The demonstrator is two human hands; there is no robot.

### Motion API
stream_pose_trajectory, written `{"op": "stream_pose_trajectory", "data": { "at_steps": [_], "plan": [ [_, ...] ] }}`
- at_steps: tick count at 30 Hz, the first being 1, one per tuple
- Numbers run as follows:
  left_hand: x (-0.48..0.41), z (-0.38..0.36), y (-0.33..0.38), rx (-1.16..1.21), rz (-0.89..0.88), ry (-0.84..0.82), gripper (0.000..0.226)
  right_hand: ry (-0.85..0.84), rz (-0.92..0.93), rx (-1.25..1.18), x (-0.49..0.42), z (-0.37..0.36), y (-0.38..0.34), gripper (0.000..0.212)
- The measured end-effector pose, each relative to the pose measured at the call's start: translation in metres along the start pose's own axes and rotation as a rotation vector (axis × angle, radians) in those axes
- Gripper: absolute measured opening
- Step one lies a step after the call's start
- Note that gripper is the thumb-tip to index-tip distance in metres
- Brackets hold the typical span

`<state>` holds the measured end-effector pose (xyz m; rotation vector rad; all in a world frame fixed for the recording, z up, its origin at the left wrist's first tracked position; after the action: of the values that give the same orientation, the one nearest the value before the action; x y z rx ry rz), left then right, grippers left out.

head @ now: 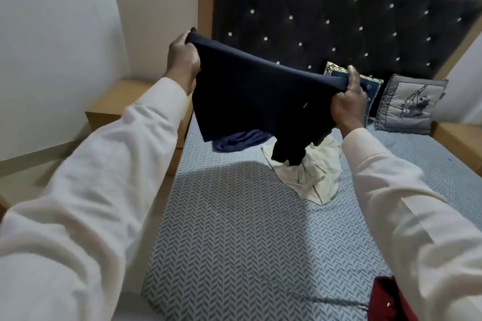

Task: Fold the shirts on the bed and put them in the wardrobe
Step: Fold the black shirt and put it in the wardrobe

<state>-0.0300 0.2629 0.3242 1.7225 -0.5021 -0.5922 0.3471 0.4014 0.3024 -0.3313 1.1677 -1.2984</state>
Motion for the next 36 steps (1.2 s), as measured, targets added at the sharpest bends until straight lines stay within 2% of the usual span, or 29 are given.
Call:
{"op": "stream_pose_trajectory", "data": {
  "at_steps": [4,8,10,13,17,20,22,26,33,36],
  "plan": [
    [0.002,0.032,-0.056,-0.612,-0.209,0.07,0.046,-0.05,0.134,0.246,0.014,-0.009,0.026,0.06],
    [0.03,0.063,-0.12,-0.999,-0.414,0.077,0.039,-0.144,0.19,0.457,0.053,-0.02,0.062,0.04],
    [0.054,0.086,-0.156,-1.215,-0.432,0.03,0.033,-0.258,0.222,0.6,0.082,-0.028,0.09,0.028],
    [0.097,0.124,-0.225,-1.47,-0.374,-0.152,0.028,-0.46,0.265,0.72,0.132,-0.037,0.138,0.02],
    [0.165,0.164,-0.284,-1.57,-0.287,-0.519,0.037,-0.687,0.299,0.79,0.204,-0.038,0.192,0.031],
    [0.21,0.179,-0.292,-1.553,-0.229,-0.688,0.021,-0.788,0.3,0.881,0.246,-0.026,0.214,0.035],
    [0.229,0.185,-0.292,-1.608,-0.192,-0.743,0.011,-0.82,0.286,0.929,0.263,-0.013,0.222,0.035],
    [0.257,0.188,-0.292,-1.752,-0.168,-0.855,0.026,-0.901,0.243,0.993,0.284,0.017,0.229,0.038],
    [0.308,0.192,-0.291,-1.841,-0.159,-0.931,0.03,-0.972,0.172,1.234,0.315,0.057,0.238,0.038],
    [0.327,0.201,-0.293,-1.873,-0.154,-0.946,0.031,-1.042,0.099,1.255,0.336,0.069,0.239,0.044]
  ]
}}
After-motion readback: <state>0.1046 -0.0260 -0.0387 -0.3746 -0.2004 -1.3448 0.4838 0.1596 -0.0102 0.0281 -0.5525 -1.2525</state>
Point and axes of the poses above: each hand's wrist, its own x-axis away from the middle knuckle, its own z-axis out of the back of the hand, y = z × x, the point moved 6 cm from there along -x, towards the middle knuckle, and after that the axes turned 5 degrees about y, right-handed, at the moved point
